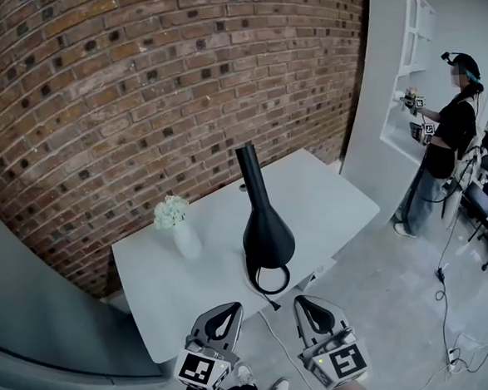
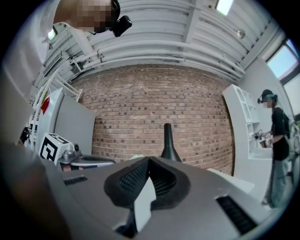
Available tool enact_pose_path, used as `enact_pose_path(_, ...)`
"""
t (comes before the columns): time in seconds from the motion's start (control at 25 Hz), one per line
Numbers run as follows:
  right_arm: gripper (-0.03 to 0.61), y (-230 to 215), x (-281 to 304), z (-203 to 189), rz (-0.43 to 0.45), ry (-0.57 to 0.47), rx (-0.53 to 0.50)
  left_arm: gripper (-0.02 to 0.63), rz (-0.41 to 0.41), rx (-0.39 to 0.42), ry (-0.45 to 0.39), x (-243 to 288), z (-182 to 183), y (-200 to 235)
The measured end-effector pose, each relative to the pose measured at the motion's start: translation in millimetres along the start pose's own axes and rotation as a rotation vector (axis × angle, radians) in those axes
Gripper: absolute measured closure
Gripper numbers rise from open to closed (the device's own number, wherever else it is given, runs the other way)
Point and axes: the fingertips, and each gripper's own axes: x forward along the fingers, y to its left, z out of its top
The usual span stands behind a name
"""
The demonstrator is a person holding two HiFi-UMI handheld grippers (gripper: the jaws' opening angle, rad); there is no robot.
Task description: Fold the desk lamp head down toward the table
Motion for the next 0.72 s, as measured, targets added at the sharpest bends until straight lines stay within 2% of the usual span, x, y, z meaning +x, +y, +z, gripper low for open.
enact_pose_path(0.4,0.561,6.5,3.6,-7.9,0.01,0.048,-0.012,0.606,0.028,-0.014,-0.009,-9.1,-4.7,1.4)
enact_pose_path(0.72,0.561,12.9,11.6,-0.8,0.029,0.025,-0.016,0.606,0.027,-0.012,-0.026,-8.4,1.1,7.9)
